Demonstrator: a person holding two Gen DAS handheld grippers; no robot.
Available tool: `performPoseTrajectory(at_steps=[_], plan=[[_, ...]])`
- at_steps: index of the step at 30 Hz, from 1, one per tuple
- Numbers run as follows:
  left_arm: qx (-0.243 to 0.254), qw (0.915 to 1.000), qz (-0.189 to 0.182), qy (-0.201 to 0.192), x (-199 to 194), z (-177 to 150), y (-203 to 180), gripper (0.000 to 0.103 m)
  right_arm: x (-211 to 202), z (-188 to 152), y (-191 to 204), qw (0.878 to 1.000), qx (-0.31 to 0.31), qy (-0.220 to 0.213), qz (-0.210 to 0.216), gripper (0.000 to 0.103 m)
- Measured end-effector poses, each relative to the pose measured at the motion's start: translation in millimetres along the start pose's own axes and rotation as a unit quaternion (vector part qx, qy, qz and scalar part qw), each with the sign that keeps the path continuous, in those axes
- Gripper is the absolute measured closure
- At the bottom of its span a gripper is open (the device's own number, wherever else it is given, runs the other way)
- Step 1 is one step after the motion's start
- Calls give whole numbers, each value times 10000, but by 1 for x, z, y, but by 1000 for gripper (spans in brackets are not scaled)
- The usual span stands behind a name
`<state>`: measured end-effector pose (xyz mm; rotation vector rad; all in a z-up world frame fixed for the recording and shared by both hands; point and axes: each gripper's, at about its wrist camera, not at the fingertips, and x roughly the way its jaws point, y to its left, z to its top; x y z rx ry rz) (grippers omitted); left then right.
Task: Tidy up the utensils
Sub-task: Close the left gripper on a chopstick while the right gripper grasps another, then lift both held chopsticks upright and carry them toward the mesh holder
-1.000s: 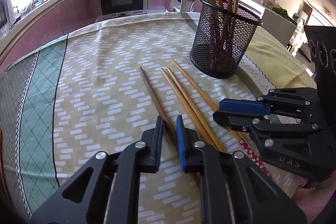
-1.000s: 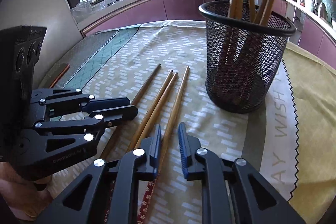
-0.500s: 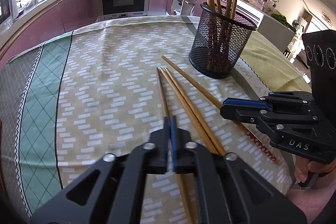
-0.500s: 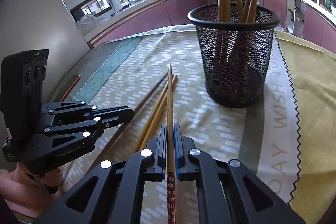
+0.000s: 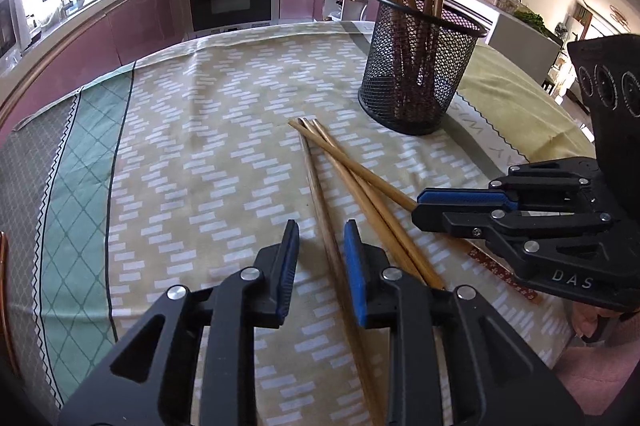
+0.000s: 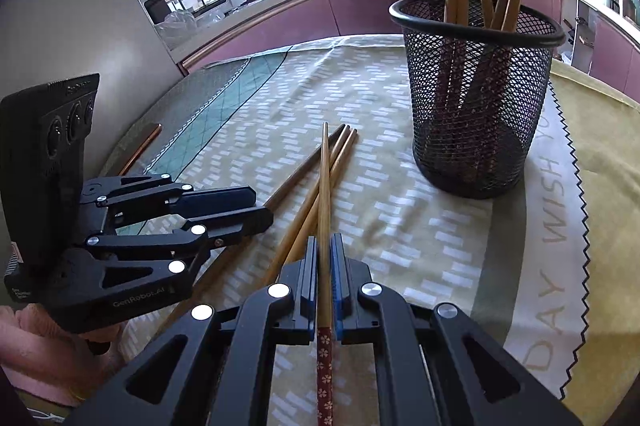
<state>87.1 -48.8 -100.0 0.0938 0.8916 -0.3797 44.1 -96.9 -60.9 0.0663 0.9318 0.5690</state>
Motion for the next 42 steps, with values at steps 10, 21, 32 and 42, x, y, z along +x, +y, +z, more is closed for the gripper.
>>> performPoseTrajectory(at_steps=[10,21,32,42], plan=[[-29,10000,68,-5,3,6,-5,94,9,6,4,9998,-146,102,-74,95],[-108,9995,-195,-207,-17,8,-2,96,-9,4,0,9998,-51,-192,77,97],[-316,9944,-852,-547,-47,20,6,95,-46,10,-4,9972,-20,-706,243,97],[-571,9836,-1434,-928,-78,37,23,96,-81,19,-16,9928,53,-1186,177,97]])
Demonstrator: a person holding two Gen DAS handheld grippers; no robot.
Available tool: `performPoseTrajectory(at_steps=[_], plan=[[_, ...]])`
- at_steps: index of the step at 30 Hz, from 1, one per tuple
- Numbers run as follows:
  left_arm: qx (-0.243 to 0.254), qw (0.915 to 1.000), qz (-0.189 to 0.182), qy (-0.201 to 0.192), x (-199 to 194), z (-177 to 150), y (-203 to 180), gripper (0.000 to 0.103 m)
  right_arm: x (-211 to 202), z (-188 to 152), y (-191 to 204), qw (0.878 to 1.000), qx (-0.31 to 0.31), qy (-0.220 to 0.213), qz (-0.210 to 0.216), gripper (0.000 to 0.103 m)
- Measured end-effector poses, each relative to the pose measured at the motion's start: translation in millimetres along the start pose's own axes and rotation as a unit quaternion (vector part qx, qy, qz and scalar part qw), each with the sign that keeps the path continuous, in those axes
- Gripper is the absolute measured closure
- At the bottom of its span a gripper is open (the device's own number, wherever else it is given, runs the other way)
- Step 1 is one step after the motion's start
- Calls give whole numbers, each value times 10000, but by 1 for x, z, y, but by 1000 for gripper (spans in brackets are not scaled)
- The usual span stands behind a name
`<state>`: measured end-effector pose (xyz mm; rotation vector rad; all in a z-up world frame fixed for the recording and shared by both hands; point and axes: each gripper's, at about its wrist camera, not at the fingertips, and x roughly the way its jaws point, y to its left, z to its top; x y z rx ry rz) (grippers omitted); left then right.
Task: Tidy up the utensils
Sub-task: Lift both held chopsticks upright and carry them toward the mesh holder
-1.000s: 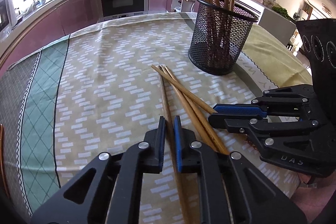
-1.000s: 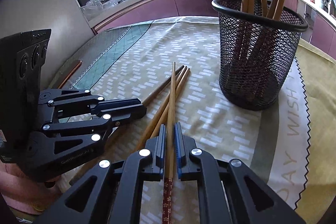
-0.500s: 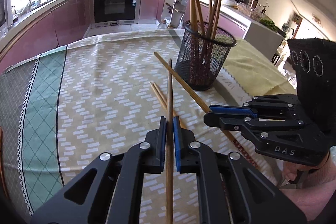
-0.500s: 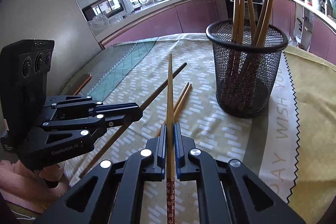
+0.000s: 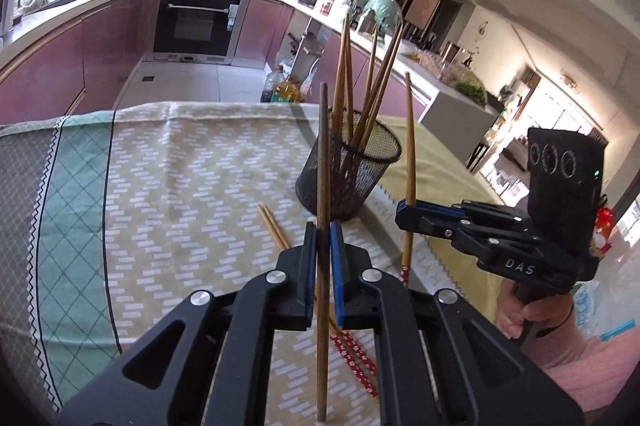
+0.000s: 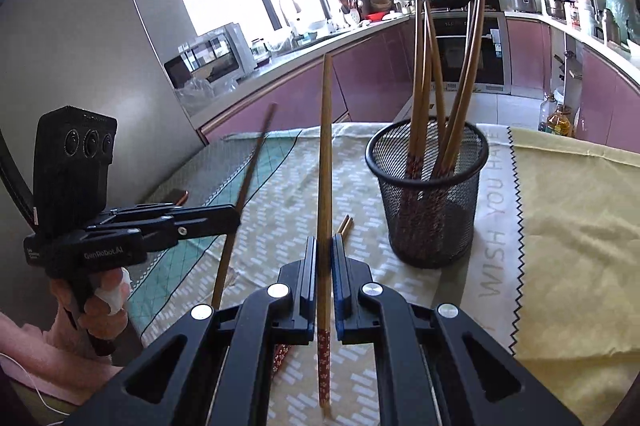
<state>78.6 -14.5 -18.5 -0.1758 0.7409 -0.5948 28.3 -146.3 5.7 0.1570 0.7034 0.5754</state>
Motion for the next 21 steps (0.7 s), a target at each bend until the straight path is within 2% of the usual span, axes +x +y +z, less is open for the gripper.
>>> performPoseTrajectory(at_steps=[9,14,19,20,21], plan=[[40,9989,-265,-373,-25,18,-5,96,-20,14,-4,9994,-72,-327,-119,97],[112,9983,-244,-514,-31,26,-9,96,-24,18,-4,9992,-95,-382,-82,98],[69,9988,-211,-438,-26,26,-6,96,9,9,-3,9996,-144,248,-73,94],[42,9990,-195,-412,-24,25,-4,96,19,6,-2,9990,-149,416,-68,92],[9,9990,-183,-396,-24,25,-2,96,29,1,-2,9982,-148,568,-98,85]])
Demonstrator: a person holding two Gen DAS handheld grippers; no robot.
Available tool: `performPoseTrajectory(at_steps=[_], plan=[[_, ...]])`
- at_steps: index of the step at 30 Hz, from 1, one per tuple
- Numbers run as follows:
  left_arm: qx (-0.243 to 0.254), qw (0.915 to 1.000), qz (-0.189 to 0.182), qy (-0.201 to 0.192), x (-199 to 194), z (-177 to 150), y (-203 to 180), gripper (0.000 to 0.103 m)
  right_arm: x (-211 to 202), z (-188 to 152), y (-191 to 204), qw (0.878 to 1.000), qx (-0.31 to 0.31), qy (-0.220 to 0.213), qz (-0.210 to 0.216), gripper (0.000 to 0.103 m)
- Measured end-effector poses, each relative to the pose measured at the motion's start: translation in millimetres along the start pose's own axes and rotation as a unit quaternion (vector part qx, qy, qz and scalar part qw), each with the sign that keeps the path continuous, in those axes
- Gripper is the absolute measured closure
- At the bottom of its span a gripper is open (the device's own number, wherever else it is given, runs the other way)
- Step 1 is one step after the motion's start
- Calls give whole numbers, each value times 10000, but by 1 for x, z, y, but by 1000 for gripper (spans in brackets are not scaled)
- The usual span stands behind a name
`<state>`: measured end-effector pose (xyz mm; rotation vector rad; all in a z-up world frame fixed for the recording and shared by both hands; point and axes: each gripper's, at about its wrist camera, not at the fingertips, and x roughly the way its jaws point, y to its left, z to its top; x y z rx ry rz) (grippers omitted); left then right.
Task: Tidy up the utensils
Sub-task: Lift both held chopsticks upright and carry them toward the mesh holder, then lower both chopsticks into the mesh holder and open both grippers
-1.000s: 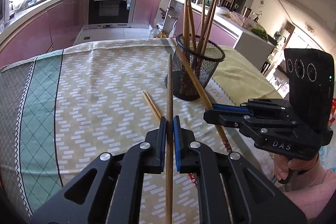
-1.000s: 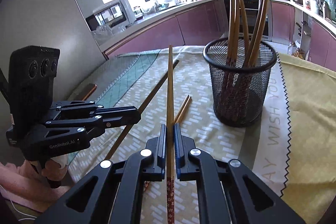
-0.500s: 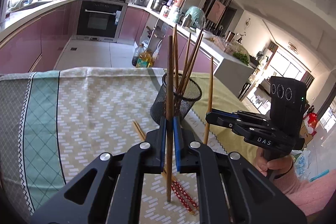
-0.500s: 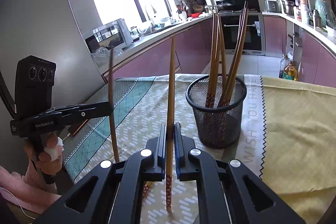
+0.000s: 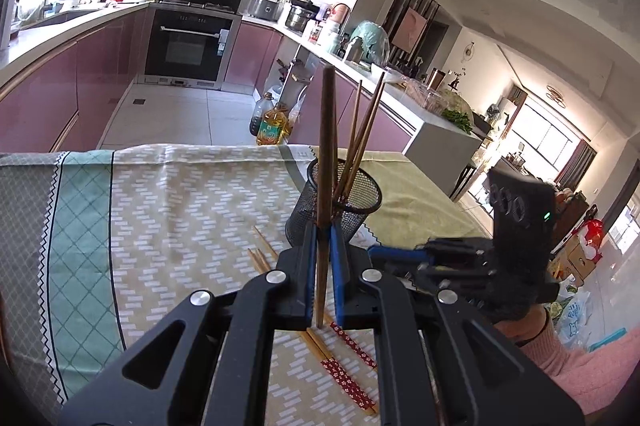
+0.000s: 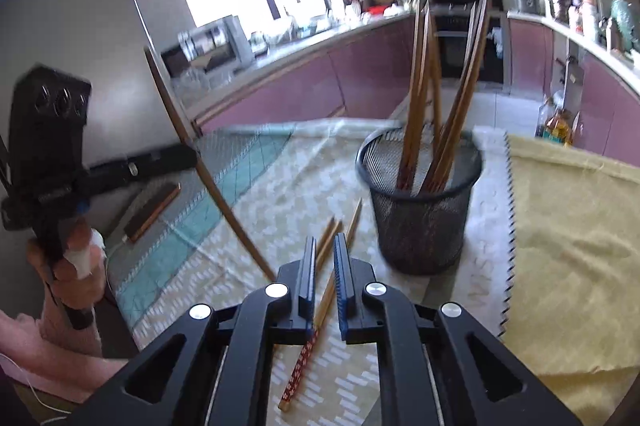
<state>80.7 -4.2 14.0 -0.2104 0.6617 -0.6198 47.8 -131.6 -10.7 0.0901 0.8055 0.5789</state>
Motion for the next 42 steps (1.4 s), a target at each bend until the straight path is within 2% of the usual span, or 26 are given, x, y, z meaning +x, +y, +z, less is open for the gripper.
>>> performPoseTrajectory(at_steps=[2,6,12,13,15,18,23,32,42], plan=[[-61,10000,19,-11,-1,0,4,96,20,-4,0,9996,-1,264,-21,80],[-91,9999,59,-16,-3,-1,8,96,52,-6,-2,9981,0,581,-212,80],[-10,9999,139,-50,-2,0,7,95,78,-3,1,9956,-165,764,-511,80],[2,9999,136,-54,-2,0,6,95,79,-2,4,9951,-220,770,-578,82],[8,9999,114,-62,-2,0,6,95,80,-1,5,9952,-190,787,-543,94],[23,9999,82,-74,0,0,7,95,76,-3,4,9959,-120,735,-505,97],[49,9999,47,-76,1,-1,5,95,47,-3,-2,9988,22,397,-278,97],[126,9999,-39,-101,3,4,-3,95,-21,7,-6,9989,74,-471,-50,97],[259,9994,-115,-214,-1,15,-14,96,-69,19,-11,9926,129,-1203,-99,97]])
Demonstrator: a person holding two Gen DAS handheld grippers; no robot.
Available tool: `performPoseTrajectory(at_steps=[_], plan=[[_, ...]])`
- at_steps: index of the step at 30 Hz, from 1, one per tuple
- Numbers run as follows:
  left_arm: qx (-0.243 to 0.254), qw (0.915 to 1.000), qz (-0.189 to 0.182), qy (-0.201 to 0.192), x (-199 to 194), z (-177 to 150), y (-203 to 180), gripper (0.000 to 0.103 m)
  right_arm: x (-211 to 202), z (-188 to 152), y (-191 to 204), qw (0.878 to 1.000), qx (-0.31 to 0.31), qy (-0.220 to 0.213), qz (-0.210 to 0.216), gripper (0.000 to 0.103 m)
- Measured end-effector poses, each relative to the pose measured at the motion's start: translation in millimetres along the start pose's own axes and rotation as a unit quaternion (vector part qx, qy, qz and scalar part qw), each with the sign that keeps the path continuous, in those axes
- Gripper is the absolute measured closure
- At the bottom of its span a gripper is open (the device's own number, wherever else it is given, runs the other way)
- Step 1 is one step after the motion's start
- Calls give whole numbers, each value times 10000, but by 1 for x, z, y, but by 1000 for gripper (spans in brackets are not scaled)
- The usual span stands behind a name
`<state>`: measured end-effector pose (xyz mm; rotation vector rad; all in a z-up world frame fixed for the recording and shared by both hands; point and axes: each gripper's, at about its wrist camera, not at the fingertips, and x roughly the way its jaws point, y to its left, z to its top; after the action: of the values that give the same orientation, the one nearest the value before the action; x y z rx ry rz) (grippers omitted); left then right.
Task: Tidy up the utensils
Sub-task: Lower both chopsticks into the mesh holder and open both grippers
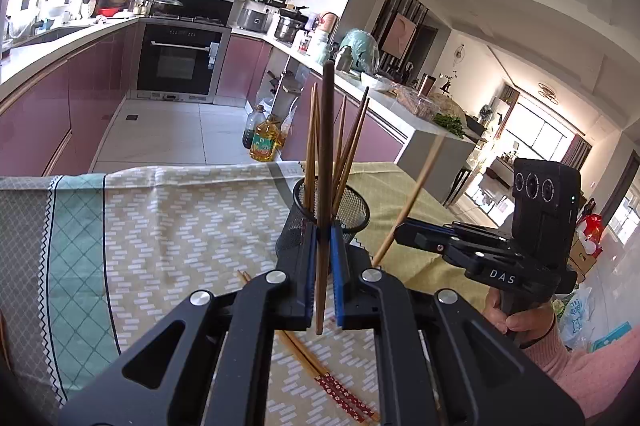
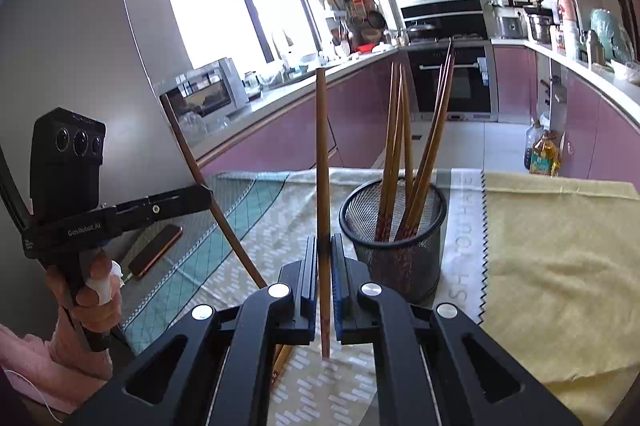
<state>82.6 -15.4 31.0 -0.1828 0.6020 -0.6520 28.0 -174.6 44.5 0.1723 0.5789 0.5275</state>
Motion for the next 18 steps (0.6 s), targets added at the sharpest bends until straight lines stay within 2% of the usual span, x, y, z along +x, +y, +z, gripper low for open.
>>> performPoseTrajectory(at_steps=[8,18], plan=[[148,9997,-28,-189,-3,21,-11,96,-13,22,-2,9993,-98,-368,-27,97],[246,9988,-164,-391,-6,52,-21,96,-23,49,-3,9981,-230,-565,-27,98]])
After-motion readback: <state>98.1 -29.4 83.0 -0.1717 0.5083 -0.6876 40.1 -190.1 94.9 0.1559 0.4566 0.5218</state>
